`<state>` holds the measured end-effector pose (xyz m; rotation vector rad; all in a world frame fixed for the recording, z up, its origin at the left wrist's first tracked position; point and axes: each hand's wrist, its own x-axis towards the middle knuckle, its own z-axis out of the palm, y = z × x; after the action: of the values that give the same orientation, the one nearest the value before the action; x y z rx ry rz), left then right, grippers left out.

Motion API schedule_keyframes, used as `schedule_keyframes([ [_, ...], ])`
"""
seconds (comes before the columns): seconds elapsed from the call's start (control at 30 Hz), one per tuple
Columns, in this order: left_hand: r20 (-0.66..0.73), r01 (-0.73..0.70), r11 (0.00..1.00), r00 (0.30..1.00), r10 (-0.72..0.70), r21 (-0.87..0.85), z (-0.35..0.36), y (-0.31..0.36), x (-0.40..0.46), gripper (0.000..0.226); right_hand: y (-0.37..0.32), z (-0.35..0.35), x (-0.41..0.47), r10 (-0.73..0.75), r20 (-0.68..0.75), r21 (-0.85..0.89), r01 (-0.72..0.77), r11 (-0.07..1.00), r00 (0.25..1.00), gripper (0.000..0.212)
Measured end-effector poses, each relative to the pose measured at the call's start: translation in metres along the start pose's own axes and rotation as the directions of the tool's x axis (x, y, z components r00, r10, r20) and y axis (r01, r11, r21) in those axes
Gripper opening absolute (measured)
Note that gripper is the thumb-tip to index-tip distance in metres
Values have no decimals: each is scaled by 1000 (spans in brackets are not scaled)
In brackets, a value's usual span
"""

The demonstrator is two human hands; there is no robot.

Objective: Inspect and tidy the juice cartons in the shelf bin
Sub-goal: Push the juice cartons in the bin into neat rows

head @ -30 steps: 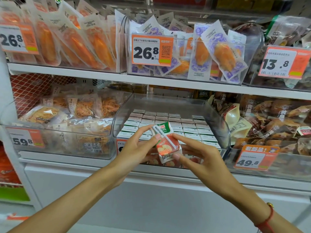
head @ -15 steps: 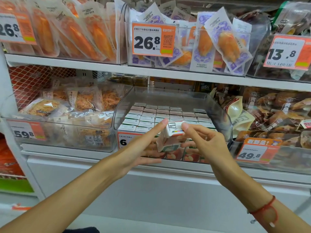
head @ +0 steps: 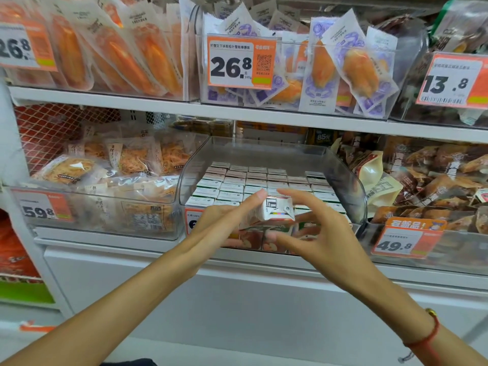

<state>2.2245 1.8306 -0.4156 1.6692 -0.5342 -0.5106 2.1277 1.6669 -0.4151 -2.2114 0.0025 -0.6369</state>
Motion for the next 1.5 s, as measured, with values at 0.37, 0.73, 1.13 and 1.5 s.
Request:
schedule_keyframes([
  [0.37,-6,-4,1000,1000,4,4,1,0,-6,47,9,-10,11,289,-90,375,-236,897,953,36],
  [0.73,-97,-72,993,993,63,-89,13,5,-3,41,16,-7,15,370,56,446,-355,822,927,27],
  [1.13,-447,-221,950,889,104,-219,50,32,110,38,96,-84,49,-180,-221,-752,-51,657,959,42],
  [1.5,-234,-336,916,893,383,217,88,29,247,66,126,-76,53,-410,-298,-796,13,605,862,36],
])
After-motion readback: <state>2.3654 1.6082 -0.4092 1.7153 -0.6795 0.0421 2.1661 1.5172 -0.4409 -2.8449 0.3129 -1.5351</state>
